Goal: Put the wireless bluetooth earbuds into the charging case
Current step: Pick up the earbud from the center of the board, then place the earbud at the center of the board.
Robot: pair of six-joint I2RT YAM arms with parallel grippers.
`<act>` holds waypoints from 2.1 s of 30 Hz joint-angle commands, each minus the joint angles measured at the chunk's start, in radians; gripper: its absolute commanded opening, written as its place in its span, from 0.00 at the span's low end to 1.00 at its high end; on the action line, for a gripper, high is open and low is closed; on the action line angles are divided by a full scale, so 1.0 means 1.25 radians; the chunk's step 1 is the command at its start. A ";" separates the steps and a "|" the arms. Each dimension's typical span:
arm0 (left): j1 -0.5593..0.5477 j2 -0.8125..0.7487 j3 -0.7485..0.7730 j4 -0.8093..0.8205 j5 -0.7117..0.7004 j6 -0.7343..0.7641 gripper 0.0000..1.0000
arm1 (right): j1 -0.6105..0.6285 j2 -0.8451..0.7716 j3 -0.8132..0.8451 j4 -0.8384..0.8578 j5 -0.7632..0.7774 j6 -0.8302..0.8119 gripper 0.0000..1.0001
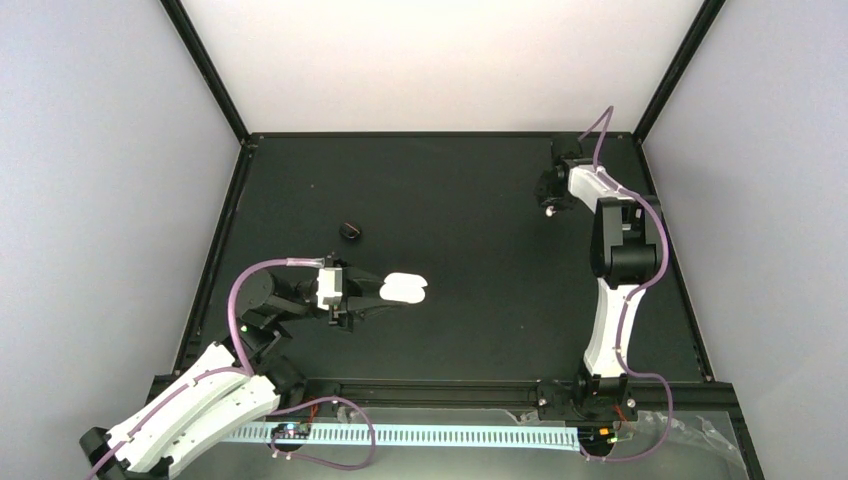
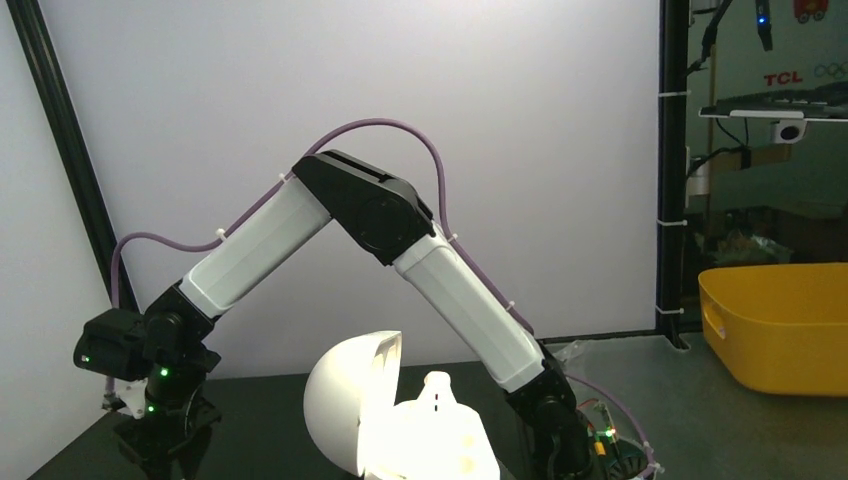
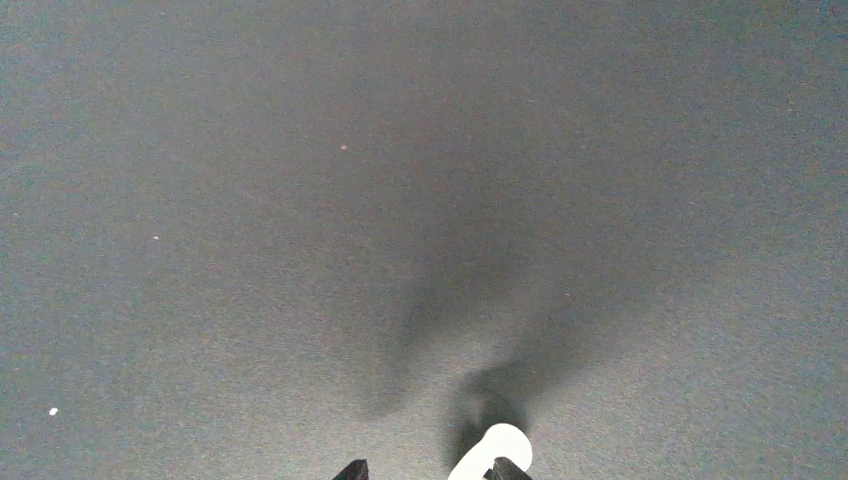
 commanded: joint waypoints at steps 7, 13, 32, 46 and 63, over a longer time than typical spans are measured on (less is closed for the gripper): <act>-0.004 -0.015 0.003 0.009 -0.007 -0.003 0.02 | -0.011 -0.030 -0.055 -0.033 0.044 -0.016 0.23; -0.004 -0.016 0.003 0.010 -0.008 -0.004 0.01 | -0.013 -0.038 -0.064 -0.029 0.051 -0.019 0.14; -0.005 -0.023 0.003 0.018 -0.004 -0.013 0.01 | 0.079 -0.225 -0.207 0.039 0.001 -0.038 0.07; -0.021 -0.052 0.000 0.013 -0.006 -0.009 0.02 | 0.435 -0.410 -0.431 0.000 -0.024 -0.073 0.07; -0.031 -0.053 0.000 -0.001 -0.012 0.001 0.02 | 0.454 -0.468 -0.586 0.107 -0.033 0.003 0.10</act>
